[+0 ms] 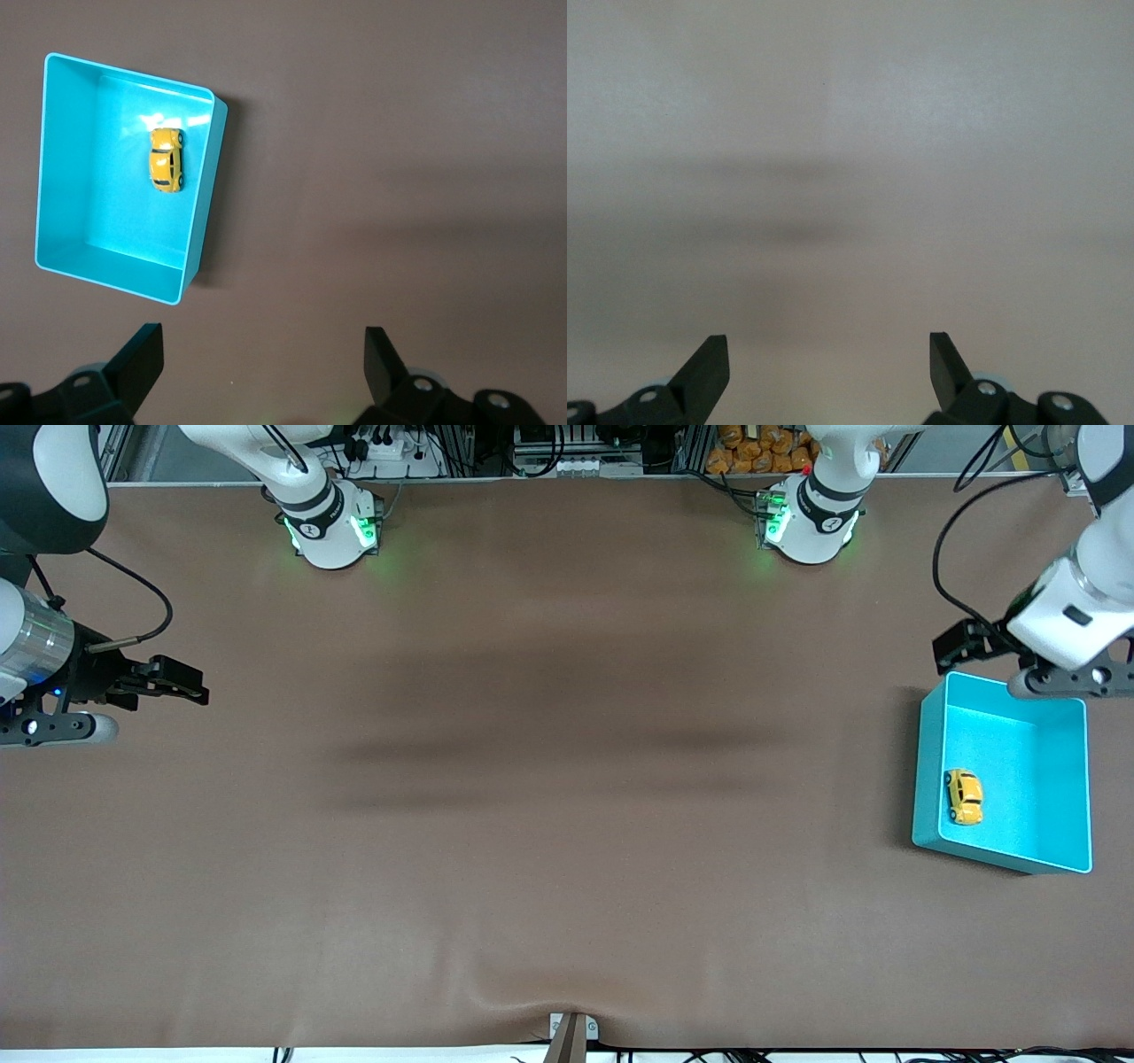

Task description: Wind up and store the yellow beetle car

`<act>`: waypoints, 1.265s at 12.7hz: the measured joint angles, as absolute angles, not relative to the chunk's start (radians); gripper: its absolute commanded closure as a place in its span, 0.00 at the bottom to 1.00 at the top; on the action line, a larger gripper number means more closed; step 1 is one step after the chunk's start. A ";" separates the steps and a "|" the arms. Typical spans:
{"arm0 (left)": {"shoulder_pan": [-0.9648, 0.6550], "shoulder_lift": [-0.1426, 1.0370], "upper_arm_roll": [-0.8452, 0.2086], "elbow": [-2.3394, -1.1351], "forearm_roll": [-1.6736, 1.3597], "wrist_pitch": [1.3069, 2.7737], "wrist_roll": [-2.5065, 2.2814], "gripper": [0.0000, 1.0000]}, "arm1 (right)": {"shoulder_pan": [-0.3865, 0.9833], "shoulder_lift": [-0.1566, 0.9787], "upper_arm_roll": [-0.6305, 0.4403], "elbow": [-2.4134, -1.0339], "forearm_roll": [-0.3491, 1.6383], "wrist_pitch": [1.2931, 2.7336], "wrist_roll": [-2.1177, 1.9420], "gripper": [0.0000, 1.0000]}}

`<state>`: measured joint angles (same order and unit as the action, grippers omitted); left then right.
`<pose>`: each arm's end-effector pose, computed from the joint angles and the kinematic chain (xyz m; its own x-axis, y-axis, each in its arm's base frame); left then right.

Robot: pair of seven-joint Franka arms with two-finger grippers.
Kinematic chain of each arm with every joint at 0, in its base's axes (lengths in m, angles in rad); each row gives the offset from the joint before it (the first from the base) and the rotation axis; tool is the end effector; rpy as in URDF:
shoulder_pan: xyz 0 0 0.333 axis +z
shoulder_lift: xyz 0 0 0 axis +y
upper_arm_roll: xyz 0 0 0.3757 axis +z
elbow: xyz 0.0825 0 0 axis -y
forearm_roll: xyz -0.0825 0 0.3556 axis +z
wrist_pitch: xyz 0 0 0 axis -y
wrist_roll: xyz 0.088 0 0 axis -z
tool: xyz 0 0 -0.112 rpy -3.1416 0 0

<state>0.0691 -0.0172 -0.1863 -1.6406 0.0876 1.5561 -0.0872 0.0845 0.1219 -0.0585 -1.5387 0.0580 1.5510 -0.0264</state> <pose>0.5134 -0.0515 0.6564 0.9978 -0.0286 -0.0593 -0.0342 -0.9948 -0.0961 0.5639 0.0236 0.6255 0.9928 0.0530 -0.1078 0.0474 -0.9974 -0.0535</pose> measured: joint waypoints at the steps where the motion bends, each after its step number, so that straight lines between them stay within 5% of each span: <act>1: 0.014 -0.028 -0.127 -1.641 0.086 1.547 -0.087 0.00 | 0.084 0.122 -0.059 -1.539 0.058 1.551 -0.026 0.00; 4: -0.090 -0.062 0.007 -1.641 0.061 1.524 -0.087 0.00 | 0.084 0.122 -0.060 -1.539 0.058 1.551 -0.026 0.00; 16: -0.103 -0.032 0.039 -1.536 0.039 1.464 -0.074 0.00 | 0.084 0.121 -0.061 -1.538 0.058 1.552 -0.026 0.00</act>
